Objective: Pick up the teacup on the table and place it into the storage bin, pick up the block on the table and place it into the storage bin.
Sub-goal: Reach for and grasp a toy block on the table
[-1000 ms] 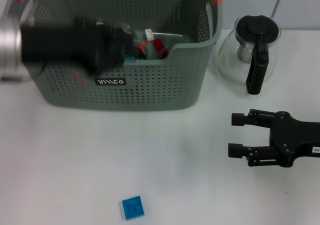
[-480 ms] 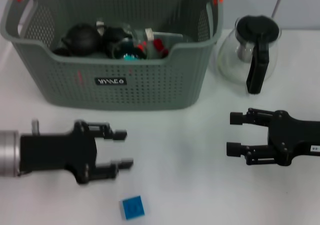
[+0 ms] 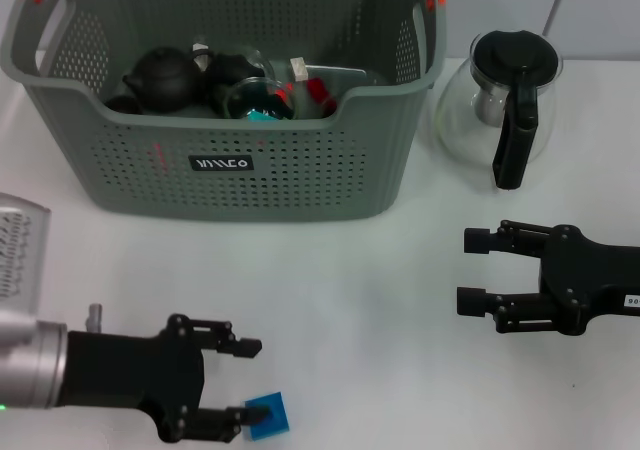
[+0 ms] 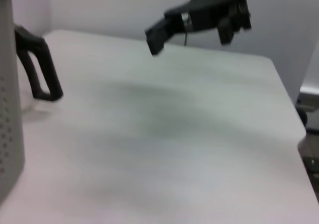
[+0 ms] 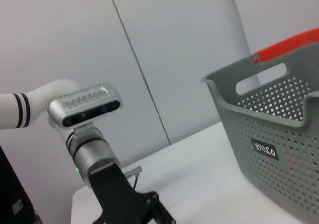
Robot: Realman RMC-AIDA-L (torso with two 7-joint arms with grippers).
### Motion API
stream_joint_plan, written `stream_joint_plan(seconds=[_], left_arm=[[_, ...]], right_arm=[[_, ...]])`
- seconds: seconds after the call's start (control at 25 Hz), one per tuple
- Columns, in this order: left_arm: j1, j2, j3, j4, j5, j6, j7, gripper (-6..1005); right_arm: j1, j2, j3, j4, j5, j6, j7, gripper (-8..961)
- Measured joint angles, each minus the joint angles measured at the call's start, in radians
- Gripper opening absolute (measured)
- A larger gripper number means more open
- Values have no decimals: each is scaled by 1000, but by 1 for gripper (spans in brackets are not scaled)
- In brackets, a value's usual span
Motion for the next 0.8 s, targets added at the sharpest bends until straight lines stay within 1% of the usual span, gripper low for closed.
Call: stream_joint_plan(seconds=[0.24, 0.4, 0.56, 0.8], left_arm=[[12, -1, 106, 33, 4, -113, 1, 667], [13, -2, 150, 51, 0, -172, 1, 664], [17, -4, 169, 53, -5, -186, 2, 662], [27, -5, 173, 46, -8, -182, 3, 663]], right_arm=[[0, 1, 0, 0, 0, 3, -2, 915], [0, 1, 0, 0, 0, 3, -3, 914], [-3, 2, 0, 0, 0, 3, -4, 914], [-5, 2, 0, 0, 0, 3, -4, 915]])
